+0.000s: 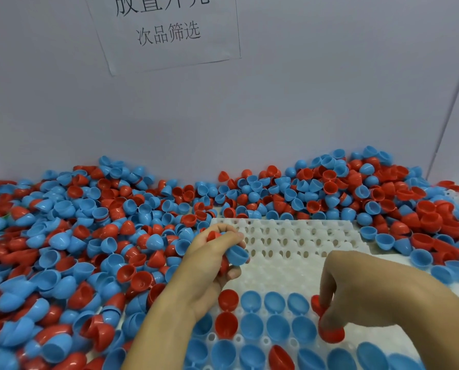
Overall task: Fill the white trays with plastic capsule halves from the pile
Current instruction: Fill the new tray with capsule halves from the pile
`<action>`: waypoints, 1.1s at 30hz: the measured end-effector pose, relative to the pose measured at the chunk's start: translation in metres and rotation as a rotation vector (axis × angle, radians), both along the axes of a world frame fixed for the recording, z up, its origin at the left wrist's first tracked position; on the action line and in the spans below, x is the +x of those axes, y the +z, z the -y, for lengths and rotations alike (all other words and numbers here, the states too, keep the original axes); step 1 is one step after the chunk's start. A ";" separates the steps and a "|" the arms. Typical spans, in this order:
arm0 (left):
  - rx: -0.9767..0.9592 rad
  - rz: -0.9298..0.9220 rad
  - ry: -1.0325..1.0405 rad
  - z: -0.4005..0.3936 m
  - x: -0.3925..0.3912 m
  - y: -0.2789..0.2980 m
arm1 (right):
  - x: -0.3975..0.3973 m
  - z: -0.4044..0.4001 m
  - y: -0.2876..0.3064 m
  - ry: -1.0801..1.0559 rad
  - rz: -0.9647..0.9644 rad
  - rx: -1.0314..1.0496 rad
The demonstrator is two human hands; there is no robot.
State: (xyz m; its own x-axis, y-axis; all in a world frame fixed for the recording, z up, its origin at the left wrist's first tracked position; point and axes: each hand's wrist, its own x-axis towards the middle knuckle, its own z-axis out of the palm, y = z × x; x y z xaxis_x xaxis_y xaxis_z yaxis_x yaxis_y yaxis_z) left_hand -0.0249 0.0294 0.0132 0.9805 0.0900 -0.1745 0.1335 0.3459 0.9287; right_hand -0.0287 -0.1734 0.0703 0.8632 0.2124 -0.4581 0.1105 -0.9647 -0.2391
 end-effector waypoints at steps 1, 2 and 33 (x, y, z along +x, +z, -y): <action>-0.003 0.000 -0.002 0.000 0.000 0.000 | 0.002 0.002 -0.002 -0.010 0.008 0.034; -0.007 -0.001 -0.006 0.000 0.000 0.000 | 0.003 0.004 -0.004 -0.007 0.031 0.055; 0.349 0.352 -0.275 -0.004 -0.007 -0.005 | 0.025 -0.040 -0.038 -0.130 0.431 1.181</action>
